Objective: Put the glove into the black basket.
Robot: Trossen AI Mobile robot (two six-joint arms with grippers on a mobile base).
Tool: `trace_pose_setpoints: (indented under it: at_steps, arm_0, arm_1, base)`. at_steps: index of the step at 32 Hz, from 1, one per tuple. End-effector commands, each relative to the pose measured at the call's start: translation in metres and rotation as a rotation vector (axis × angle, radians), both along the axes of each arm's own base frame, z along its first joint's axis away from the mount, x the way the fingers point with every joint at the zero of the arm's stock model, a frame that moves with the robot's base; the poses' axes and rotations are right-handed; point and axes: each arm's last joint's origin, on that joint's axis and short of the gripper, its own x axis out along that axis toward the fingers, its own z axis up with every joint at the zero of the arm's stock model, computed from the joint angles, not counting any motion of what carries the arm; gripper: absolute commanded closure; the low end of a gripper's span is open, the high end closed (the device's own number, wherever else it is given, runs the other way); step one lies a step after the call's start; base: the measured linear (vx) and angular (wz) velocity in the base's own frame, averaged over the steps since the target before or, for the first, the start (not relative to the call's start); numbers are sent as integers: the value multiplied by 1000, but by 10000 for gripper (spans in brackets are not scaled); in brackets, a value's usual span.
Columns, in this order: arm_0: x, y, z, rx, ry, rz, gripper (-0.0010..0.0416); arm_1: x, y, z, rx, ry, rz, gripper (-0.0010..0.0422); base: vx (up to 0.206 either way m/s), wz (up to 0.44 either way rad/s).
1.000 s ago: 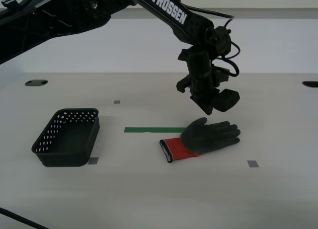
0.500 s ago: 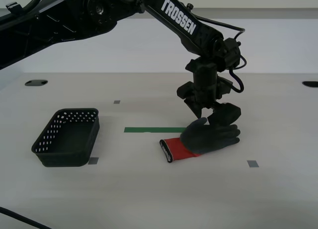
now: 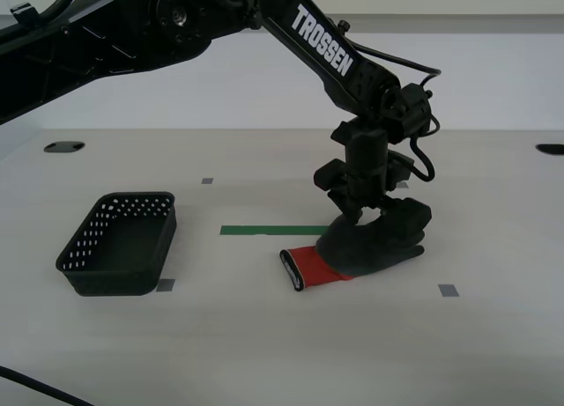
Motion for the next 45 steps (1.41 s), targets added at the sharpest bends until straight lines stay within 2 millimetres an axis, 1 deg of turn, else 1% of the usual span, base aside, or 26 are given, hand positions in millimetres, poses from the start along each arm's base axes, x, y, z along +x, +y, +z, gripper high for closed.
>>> trace_pose_setpoints:
  at_steps: [1,6,9,10,11,12,13,14,15,16,17,19,21,26,29,30,31,32,36,38,45]
  arm_0:
    - [0,0,1,0,-5,-1,405]
    - [0,0,1,0,-5,-1,405]
    - [0,0,1,0,-5,-1,405]
    - [0,0,1,0,-5,-1,405]
    - [0,0,1,0,-5,-1,405]
    - [0,0,1,0,-5,-1,405]
    - [0,0,1,0,-5,-1,405]
    - [0,0,1,0,-5,-1,405]
    - [0,0,1,0,-5,-1,405]
    - [0,0,1,0,-5,-1,405]
    - [0,0,1,0,-5,-1,405]
    - [0,0,1,0,-3,-1,405]
    - [0,0,0,0,8,-1,405]
    - [0,0,-1,0,14,-1,405]
    - [0,0,-1,0,14,-1,405]
    - [0,0,-1,0,14,-1,405]
    - [0,0,-1,0,14,-1,405]
    - [0,0,-1,0,14,-1,405]
    - [0,0,-2,0,19,-1,405]
    - [0,0,-2,0,22,-1,405]
    - [0,0,-3,0,33,-1,405]
  arm_1:
    - [-2,1,-4,-19,33,14,156]
    - [-9,9,-20,9,59,18,157]
    - [-7,6,-19,-8,40,34,170]
    - [-7,6,-17,-14,40,46,184]
    - [-7,6,-18,-11,45,53,213]
    - [-7,6,-18,-9,46,53,227]
    - [-8,7,-19,-3,50,53,253]
    - [-8,8,-20,4,55,50,299]
    - [-9,8,-20,6,56,50,321]
    - [-9,9,-21,9,57,49,360]
    - [-10,9,-25,9,76,43,421]
    - [-11,11,-33,6,114,37,406]
    - [-14,15,-41,32,139,36,413]
    - [-15,15,-43,35,156,29,414]
    - [-11,10,-31,22,144,21,414]
    - [-8,7,-22,12,135,13,414]
    - [-7,5,-18,7,131,12,414]
    - [-2,-1,-4,-11,111,-7,414]
    - [4,-9,19,-37,88,-19,414]
    - [4,-9,28,-39,77,-26,414]
    - [3,2,40,98,60,-113,414]
  base:
    - [0,0]
    - [0,0]
    - [0,0]
    - [0,0]
    - [0,0]
    - [0,0]
    - [0,0]
    - [0,0]
    - [0,0]
    - [0,0]
    - [0,0]
    - [0,0]
    - [0,0]
    - [0,0]
    - [0,0]
    - [0,0]
    - [0,0]
    - [0,0]
    - [0,0]
    - [0,0]
    - [0,0]
